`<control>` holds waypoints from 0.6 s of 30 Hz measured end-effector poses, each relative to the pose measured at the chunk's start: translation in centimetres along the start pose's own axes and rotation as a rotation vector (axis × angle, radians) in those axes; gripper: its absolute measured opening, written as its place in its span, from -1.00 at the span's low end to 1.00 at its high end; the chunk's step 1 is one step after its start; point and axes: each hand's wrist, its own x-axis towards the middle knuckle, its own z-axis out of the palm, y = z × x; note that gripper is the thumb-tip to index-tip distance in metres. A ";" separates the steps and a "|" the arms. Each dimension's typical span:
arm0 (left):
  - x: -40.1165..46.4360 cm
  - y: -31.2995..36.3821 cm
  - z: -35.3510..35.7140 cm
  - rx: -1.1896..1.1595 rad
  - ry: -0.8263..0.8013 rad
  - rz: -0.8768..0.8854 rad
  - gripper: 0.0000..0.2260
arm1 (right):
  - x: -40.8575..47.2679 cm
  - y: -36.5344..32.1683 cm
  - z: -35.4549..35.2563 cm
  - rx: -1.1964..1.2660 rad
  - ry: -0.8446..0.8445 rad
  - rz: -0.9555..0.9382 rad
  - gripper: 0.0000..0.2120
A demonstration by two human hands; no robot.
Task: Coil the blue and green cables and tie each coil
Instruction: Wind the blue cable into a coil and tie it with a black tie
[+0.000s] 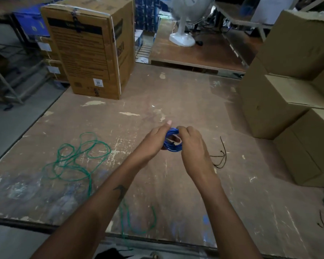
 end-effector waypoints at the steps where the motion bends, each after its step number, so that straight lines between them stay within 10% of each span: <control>1: 0.2 0.5 0.0 0.039 -0.032 -0.041 -0.48 | 0.0 0.1 -0.2 -0.022 -0.008 -0.057 -0.60; 7: 1.6 -1.0 0.9 0.110 0.133 0.028 -0.47 | 0.9 1.6 1.7 0.229 0.060 0.001 -0.64; 18: 3.6 -2.9 -0.4 -0.289 0.152 -0.059 -0.47 | 1.4 -2.2 5.5 -0.034 0.195 0.148 -0.63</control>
